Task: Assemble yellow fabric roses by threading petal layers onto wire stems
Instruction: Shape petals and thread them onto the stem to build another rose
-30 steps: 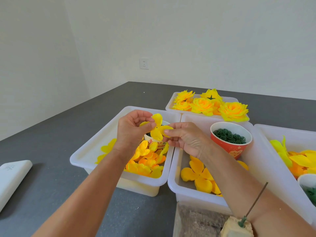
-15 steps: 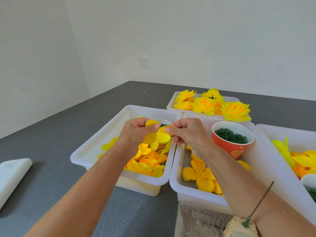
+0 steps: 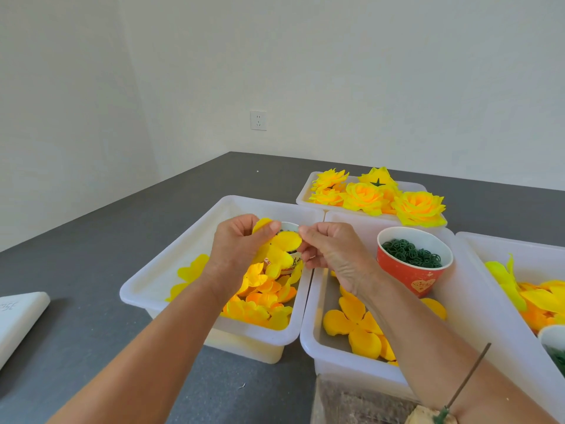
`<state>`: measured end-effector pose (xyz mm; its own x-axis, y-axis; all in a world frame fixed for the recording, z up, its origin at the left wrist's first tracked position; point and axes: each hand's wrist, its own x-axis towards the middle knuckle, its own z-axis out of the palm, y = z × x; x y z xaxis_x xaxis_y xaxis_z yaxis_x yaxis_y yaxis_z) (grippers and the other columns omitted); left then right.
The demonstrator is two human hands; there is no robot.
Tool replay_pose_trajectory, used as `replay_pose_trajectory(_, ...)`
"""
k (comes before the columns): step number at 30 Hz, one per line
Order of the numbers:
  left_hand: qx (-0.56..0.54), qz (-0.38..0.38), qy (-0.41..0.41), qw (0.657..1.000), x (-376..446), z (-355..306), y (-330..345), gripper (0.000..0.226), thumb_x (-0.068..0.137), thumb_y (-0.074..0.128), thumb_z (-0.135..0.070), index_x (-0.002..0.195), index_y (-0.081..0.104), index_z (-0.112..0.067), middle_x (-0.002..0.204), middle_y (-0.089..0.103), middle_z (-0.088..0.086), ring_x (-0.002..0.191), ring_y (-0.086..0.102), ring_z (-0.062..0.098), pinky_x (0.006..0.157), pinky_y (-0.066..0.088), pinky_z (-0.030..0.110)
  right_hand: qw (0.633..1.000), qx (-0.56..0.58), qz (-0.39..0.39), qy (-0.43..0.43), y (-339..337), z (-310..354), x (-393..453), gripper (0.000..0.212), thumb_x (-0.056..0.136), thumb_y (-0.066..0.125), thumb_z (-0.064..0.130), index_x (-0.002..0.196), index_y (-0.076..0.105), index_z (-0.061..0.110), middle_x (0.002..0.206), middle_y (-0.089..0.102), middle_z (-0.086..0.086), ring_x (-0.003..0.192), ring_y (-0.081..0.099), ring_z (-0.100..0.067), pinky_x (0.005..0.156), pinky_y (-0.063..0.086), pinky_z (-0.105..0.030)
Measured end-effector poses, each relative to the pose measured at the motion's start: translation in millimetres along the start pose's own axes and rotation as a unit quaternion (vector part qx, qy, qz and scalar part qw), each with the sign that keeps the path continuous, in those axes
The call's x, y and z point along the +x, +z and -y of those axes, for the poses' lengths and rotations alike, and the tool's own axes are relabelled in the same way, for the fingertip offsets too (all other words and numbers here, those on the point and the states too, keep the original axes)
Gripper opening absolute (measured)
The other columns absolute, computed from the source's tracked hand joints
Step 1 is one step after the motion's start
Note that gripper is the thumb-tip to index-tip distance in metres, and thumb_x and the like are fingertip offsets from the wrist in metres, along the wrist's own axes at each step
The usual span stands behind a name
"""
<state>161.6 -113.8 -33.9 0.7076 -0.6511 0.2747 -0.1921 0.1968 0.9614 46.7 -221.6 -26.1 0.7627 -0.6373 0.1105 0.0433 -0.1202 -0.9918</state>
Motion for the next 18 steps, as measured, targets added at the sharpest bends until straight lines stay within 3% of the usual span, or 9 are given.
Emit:
replay_pose_trajectory(2,-0.033,-0.009,0.017,0.999,-0.2,-0.7,-1.3,0.033,0.084,0.067,-0.021,0.079,0.055,0.009,0.067,0.044,0.015,0.059,0.038,0.022,0.052,0.035,0.029,0.999,0.008,0.030,0.016,1.4,0.9,-0.7,0.024,0.087,0.063,0.028,0.077,0.066,0.007,0.063,0.066,-0.002,0.051,0.059,-0.008,0.047,0.048,-0.019)
replay_pose_trajectory(5,-0.054,0.019,0.019,0.998,-0.8,-1.0,-1.8,0.023,0.082,0.068,-0.017,0.076,0.059,0.003,0.067,0.054,0.015,0.059,0.048,0.022,0.056,0.042,0.028,0.998,0.000,0.062,-0.005,3.4,0.3,-1.2,0.013,0.087,0.064,0.012,0.076,0.066,0.006,0.056,0.064,-0.001,0.048,0.058,-0.008,0.045,0.047,-0.017)
replay_pose_trajectory(9,-0.026,0.086,0.005,0.996,-1.4,-0.3,0.9,0.013,0.087,0.061,-0.009,0.075,0.063,-0.005,0.052,0.057,-0.004,0.045,0.048,0.006,0.045,0.041,0.016,0.989,0.138,0.054,0.022,1.6,3.6,3.1,0.017,0.088,0.055,0.001,0.075,0.064,0.008,0.058,0.063,-0.002,0.046,0.054,-0.008,0.041,0.042,-0.018)
replay_pose_trajectory(12,-0.029,0.094,-0.005,0.995,-1.1,0.3,0.9,0.018,0.088,0.061,-0.018,0.084,0.066,-0.002,0.066,0.063,0.005,0.058,0.057,0.012,0.055,0.048,0.022,0.998,0.049,0.017,0.028,1.9,1.4,2.6,0.012,0.087,0.061,0.011,0.077,0.068,0.009,0.065,0.064,-0.004,0.053,0.056,-0.010,0.045,0.045,-0.019)
replay_pose_trajectory(15,0.035,0.073,0.014,0.997,-1.3,1.4,2.4,0.023,0.077,0.073,-0.028,0.078,0.068,-0.006,0.073,0.063,0.009,0.067,0.058,0.015,0.065,0.050,0.030,1.000,-0.015,-0.003,0.018,2.3,-1.8,2.2,0.021,0.082,0.068,0.018,0.085,0.068,-0.003,0.061,0.062,-0.004,0.052,0.055,-0.010,0.046,0.045,-0.019)
replay_pose_trajectory(18,0.068,0.057,0.029,0.996,-1.1,2.3,3.0,0.013,0.081,0.071,-0.018,0.070,0.067,-0.012,0.054,0.057,-0.007,0.050,0.049,0.004,0.051,0.041,0.018,0.999,-0.031,0.002,0.008,1.7,-0.7,1.3,0.019,0.083,0.067,0.016,0.082,0.068,-0.003,0.052,0.060,0.001,0.046,0.053,-0.006,0.044,0.044,-0.017)
